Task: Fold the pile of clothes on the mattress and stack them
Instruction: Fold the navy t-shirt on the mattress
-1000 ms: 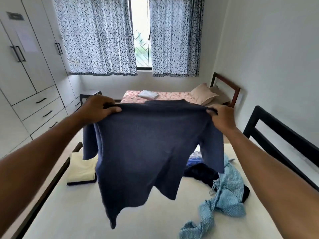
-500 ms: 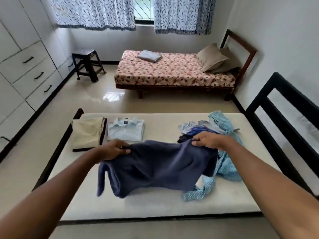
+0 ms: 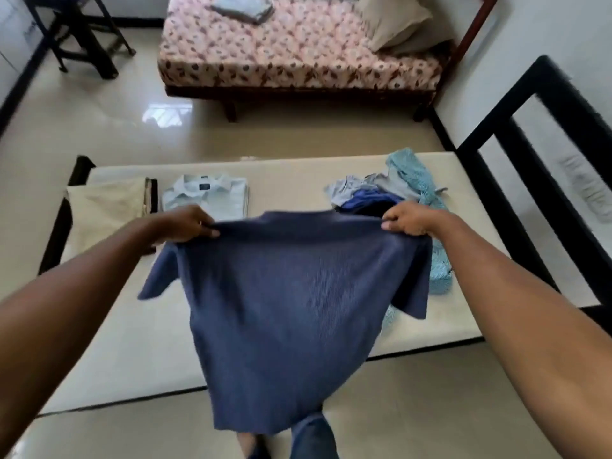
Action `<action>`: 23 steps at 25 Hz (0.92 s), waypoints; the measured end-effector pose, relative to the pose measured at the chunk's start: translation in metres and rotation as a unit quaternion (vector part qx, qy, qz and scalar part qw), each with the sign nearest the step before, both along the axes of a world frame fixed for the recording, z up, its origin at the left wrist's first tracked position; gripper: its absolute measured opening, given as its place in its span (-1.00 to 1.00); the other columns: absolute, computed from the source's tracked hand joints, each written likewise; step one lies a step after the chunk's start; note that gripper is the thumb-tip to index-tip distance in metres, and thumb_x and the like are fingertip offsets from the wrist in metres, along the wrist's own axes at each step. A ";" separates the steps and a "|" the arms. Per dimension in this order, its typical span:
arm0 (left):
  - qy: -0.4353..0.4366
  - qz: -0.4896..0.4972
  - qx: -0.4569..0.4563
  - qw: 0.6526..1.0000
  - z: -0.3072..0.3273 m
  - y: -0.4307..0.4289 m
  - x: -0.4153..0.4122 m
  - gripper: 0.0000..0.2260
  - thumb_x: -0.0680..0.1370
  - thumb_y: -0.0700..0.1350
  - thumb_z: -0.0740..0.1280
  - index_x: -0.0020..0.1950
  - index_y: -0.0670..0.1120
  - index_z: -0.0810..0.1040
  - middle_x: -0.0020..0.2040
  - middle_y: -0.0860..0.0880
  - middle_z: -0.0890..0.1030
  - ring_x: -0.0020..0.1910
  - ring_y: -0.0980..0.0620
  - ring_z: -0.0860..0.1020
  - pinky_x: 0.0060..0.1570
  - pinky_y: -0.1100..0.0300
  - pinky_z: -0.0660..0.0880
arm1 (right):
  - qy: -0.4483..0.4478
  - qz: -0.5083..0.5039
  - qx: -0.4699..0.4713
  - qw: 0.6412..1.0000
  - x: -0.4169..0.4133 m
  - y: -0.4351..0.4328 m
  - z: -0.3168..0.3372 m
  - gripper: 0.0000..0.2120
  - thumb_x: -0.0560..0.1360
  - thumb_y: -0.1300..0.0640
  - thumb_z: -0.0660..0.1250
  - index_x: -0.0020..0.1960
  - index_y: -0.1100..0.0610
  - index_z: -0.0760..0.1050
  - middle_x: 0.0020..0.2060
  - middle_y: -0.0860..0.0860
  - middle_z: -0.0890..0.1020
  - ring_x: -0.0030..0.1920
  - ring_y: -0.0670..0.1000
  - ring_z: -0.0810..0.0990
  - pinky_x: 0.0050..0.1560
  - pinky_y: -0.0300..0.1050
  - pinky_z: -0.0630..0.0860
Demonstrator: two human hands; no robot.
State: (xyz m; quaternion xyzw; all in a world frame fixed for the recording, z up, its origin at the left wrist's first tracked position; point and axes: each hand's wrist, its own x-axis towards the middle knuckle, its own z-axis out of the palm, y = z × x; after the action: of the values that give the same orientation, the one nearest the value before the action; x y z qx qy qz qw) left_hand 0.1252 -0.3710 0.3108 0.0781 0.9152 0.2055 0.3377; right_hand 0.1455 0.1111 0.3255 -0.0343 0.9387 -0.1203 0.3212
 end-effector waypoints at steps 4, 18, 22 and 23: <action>0.160 0.049 -0.102 0.981 -0.085 0.031 -0.073 -0.80 0.60 -0.02 0.43 0.17 -0.05 0.71 0.14 -0.22 0.68 0.11 -0.27 0.59 -0.04 0.06 0.46 | 0.186 -0.083 -0.001 0.979 -0.082 0.005 -0.096 -0.79 0.65 0.10 0.35 0.15 0.21 0.67 0.10 0.23 0.69 0.13 0.27 0.61 0.11 0.01 0.51; 0.202 0.162 -0.208 0.943 -0.346 0.091 -0.220 -0.69 0.46 -0.21 0.23 0.10 -0.25 0.66 0.06 -0.38 0.61 0.11 -0.38 0.60 0.10 -0.12 0.54 | 0.094 -0.246 -0.064 0.963 -0.265 -0.011 -0.400 -0.58 0.44 -0.04 0.21 0.16 0.12 0.65 0.01 0.08 0.73 0.05 0.12 0.70 0.22 0.01 0.62; 0.199 0.238 -0.108 0.944 -0.370 0.126 -0.204 -0.66 0.55 -0.15 0.16 0.22 -0.14 0.63 0.21 -0.26 0.61 0.21 -0.27 0.57 0.20 -0.02 0.47 | 0.116 -0.283 -0.128 0.944 -0.227 -0.002 -0.416 -0.53 0.46 0.25 0.26 0.35 0.05 0.56 0.07 0.00 0.68 0.07 -0.08 0.62 0.20 -0.33 0.45; 0.184 0.208 -0.064 0.959 -0.375 0.140 -0.196 -0.67 0.55 -0.16 0.17 0.19 -0.15 0.65 0.17 -0.26 0.64 0.17 -0.27 0.59 0.17 -0.04 0.48 | 0.137 -0.305 -0.132 0.933 -0.212 0.006 -0.413 -0.60 0.47 0.25 0.27 0.26 0.10 0.62 0.04 0.04 0.71 0.06 -0.04 0.65 0.16 -0.30 0.46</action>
State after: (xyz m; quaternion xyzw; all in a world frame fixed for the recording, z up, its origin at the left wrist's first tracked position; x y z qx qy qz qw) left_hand -0.0706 -0.2309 -0.0647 -0.0990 0.9690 0.1937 0.1175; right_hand -0.0661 0.1168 -0.0879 0.1958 0.9144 -0.3296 0.1302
